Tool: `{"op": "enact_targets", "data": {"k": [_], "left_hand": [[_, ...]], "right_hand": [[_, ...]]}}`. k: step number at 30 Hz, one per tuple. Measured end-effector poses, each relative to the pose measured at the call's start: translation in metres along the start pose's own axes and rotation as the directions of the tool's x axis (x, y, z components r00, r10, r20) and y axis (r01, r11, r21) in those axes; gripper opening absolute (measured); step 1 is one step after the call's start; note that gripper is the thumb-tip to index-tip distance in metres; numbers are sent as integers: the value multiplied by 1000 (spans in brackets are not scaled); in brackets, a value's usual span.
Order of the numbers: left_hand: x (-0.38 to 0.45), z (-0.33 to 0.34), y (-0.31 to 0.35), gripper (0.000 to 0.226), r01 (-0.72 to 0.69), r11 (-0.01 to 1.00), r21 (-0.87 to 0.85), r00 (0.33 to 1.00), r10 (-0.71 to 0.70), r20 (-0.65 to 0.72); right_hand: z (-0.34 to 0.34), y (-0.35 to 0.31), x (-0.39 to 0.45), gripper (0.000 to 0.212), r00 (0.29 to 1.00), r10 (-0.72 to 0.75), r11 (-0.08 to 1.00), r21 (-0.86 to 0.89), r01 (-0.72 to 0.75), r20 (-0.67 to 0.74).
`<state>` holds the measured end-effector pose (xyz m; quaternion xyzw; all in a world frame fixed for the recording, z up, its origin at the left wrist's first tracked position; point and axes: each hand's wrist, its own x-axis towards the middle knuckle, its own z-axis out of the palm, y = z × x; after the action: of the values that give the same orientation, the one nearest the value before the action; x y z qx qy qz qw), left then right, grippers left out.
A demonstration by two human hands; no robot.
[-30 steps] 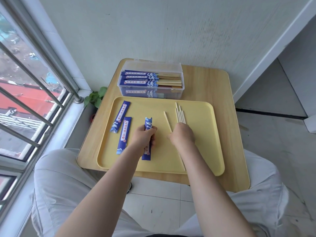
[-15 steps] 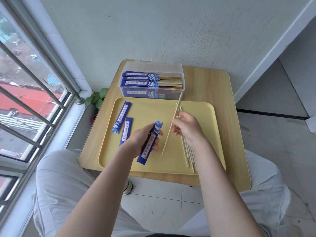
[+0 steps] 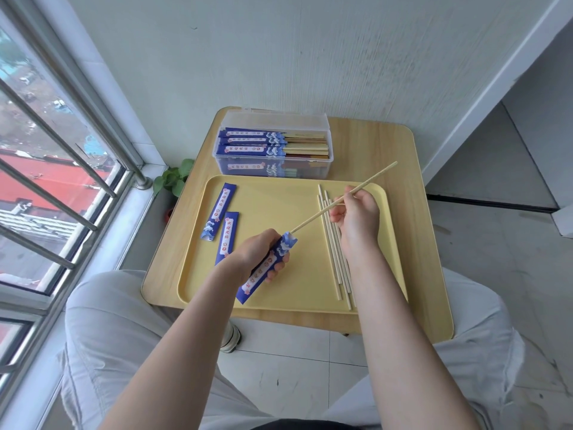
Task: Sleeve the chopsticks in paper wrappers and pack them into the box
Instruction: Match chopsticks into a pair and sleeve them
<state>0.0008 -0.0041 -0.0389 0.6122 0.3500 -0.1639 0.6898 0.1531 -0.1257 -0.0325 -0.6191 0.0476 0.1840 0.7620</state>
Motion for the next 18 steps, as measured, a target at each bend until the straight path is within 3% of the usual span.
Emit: {"op": "enact_targets", "data": {"k": [3,6,9,11,14,18], "left_hand": [[0,-1,-1,45,-7,1000,1,1000,7,-18],[1,3,2,44,-23,999,-32,998,22,-52],[3,8,5,46,-35,998,-58,995,29,-93],[4,8,4,47,-33,998,-51,994,28,-108],[3,6,3,46,-9,999,-43,994,4,-112],[1,7,2,45,-1,998,-60,995,-5,-101]], "right_hand": [[0,1,0,8,999,3,998,-57,0,40],[3,5,-9,10,980,79,980,-192,-43,184],[5,10,-18,6,890,257,884,-464,-59,377],[4,12,-21,18,833,369,801,-595,-60,413],[5,12,-19,43,872,328,835,-543,-88,362],[5,10,-19,32,931,185,905,-424,-37,313]]}}
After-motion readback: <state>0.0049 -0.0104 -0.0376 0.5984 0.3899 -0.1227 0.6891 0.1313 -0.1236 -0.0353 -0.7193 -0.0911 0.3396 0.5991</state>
